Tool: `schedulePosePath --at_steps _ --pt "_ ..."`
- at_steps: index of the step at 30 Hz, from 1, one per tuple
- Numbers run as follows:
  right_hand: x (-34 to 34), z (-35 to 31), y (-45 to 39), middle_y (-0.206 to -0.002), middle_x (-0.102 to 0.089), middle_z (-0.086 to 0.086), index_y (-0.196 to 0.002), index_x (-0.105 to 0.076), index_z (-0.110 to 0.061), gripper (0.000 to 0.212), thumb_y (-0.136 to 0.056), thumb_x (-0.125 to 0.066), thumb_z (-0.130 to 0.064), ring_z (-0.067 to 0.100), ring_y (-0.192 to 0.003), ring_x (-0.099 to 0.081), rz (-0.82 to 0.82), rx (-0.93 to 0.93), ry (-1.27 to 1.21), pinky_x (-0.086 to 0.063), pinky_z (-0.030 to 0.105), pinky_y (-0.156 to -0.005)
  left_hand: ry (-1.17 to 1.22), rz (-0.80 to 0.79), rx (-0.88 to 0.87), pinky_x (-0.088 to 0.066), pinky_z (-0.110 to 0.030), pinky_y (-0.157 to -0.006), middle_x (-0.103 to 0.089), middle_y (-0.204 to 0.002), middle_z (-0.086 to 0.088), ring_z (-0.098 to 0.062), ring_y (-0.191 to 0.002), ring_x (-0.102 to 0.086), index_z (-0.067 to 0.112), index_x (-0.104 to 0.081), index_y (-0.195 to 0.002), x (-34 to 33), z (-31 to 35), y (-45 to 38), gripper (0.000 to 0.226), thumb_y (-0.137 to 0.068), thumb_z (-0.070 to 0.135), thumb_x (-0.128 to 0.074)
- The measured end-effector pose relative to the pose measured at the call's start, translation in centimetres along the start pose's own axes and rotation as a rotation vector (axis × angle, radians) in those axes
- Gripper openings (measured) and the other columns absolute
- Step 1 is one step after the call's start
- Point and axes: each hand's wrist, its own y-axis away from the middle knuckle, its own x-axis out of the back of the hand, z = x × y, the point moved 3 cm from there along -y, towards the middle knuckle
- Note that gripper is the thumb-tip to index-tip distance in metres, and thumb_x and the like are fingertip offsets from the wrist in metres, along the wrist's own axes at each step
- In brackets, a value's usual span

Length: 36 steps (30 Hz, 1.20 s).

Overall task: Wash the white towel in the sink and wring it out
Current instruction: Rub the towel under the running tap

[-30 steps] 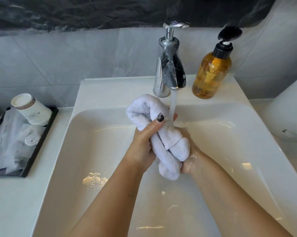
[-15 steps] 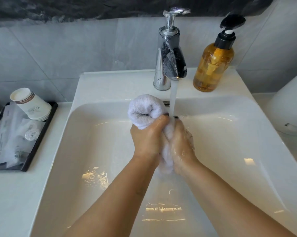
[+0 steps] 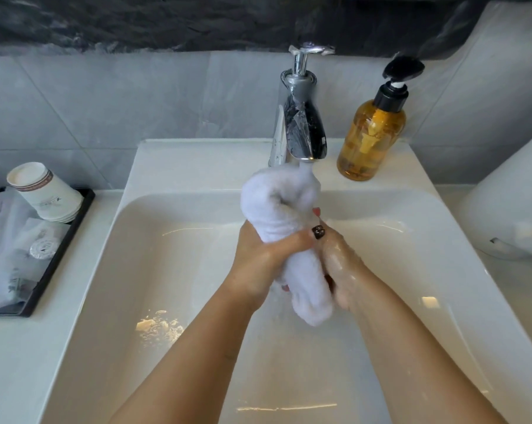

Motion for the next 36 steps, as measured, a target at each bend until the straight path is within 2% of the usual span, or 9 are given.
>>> schedulePosePath --at_steps 2,4,8,14,18,22,30,33,36 --pt "0.5 -0.8 -0.3 -0.084 -0.073 0.002 -0.085 -0.068 -0.023 0.041 -0.092 -0.048 -0.059 0.022 -0.084 -0.068 0.177 0.055 0.336 -0.05 0.032 -0.073 0.127 -0.02 0.046 -0.054 -0.046 -0.077 -0.068 -0.101 -0.025 -0.039 -0.096 -0.067 -0.005 -0.064 -0.109 0.4 0.0 -0.1 0.043 -0.071 0.014 -0.07" --pt "1.5 -1.6 -0.3 -0.094 -0.071 0.003 -0.095 -0.068 -0.021 0.031 -0.074 -0.061 -0.043 0.025 -0.094 -0.066 0.343 0.26 0.27 -0.047 0.03 -0.072 0.281 -0.089 0.156 -0.054 -0.041 -0.082 -0.067 -0.099 -0.021 -0.035 -0.095 -0.066 -0.006 -0.063 -0.109 0.6 -0.2 0.0 0.046 -0.069 0.017 -0.068" --pt "2.5 -2.4 -0.2 -0.129 -0.062 0.016 -0.123 -0.062 -0.016 0.052 -0.072 -0.054 -0.028 0.026 -0.109 -0.061 -0.011 0.348 -0.425 -0.046 0.036 -0.086 0.403 -0.251 0.404 -0.046 -0.04 -0.084 -0.064 -0.09 -0.015 -0.028 -0.085 -0.061 0.002 -0.069 -0.093 1.2 -0.8 0.3 0.032 -0.067 0.02 -0.067" --pt "1.5 -1.7 -0.8 -0.113 -0.072 0.002 -0.105 -0.074 -0.016 0.058 -0.056 -0.083 -0.046 0.017 -0.111 -0.065 0.019 0.412 0.024 -0.049 0.034 -0.097 -0.034 -0.47 0.615 -0.051 -0.036 -0.078 -0.067 -0.085 -0.015 -0.029 -0.079 -0.065 0.007 -0.069 -0.095 -1.3 -2.4 1.8 0.03 -0.065 0.004 -0.069" --pt "1.5 -1.2 -0.2 -0.077 -0.071 0.012 -0.079 -0.063 0.016 0.064 -0.061 -0.082 -0.042 0.019 -0.071 -0.07 0.108 0.287 0.025 -0.05 0.033 -0.073 -0.333 -0.313 0.566 -0.057 -0.045 -0.083 -0.072 -0.088 -0.012 -0.026 -0.084 -0.071 0.017 -0.071 -0.095 -1.9 -3.3 1.9 0.035 -0.061 0.011 -0.077" --pt "1.9 -1.3 -0.2 -0.048 -0.059 0.0 -0.051 -0.066 -0.01 0.03 -0.08 -0.07 -0.018 0.014 -0.05 -0.054 0.301 0.28 0.139 -0.04 0.018 -0.051 -0.428 -0.122 0.511 -0.059 -0.044 -0.085 -0.073 -0.097 -0.007 -0.021 -0.091 -0.071 0.027 -0.065 -0.099 -2.7 -3.9 2.0 0.053 -0.048 0.019 -0.077" --pt "1.3 -1.5 -0.8 -0.054 -0.066 0.0 -0.052 -0.067 -0.013 0.034 -0.085 -0.067 -0.02 0.016 -0.058 -0.06 0.396 0.374 0.003 -0.048 0.024 -0.062 -0.487 0.035 0.389 -0.058 -0.03 -0.069 -0.074 -0.082 0.002 -0.014 -0.078 -0.072 0.02 -0.07 -0.086 -1.8 -2.9 1.5 0.029 -0.06 0.015 -0.083" --pt "1.2 -1.2 -1.6 -0.079 -0.073 0.0 -0.079 -0.072 -0.015 0.035 -0.088 -0.06 -0.046 0.021 -0.082 -0.067 0.317 0.334 -0.252 -0.05 0.03 -0.076 -0.552 0.197 0.281 -0.056 -0.032 -0.068 -0.072 -0.084 0.005 -0.012 -0.08 -0.069 0.025 -0.068 -0.087 -0.8 -1.4 0.7 0.04 -0.051 0.033 -0.083" --pt "1.9 -0.8 -1.8 -0.101 -0.072 0.008 -0.105 -0.067 -0.012 0.032 -0.097 -0.051 -0.038 0.021 -0.089 -0.065 0.41 0.287 -0.274 -0.05 0.032 -0.074 -0.544 0.439 0.158 -0.049 -0.024 -0.068 -0.063 -0.094 0.015 -0.004 -0.087 -0.062 0.036 -0.057 -0.106 0.5 0.8 0.7 0.058 -0.055 0.043 -0.083"
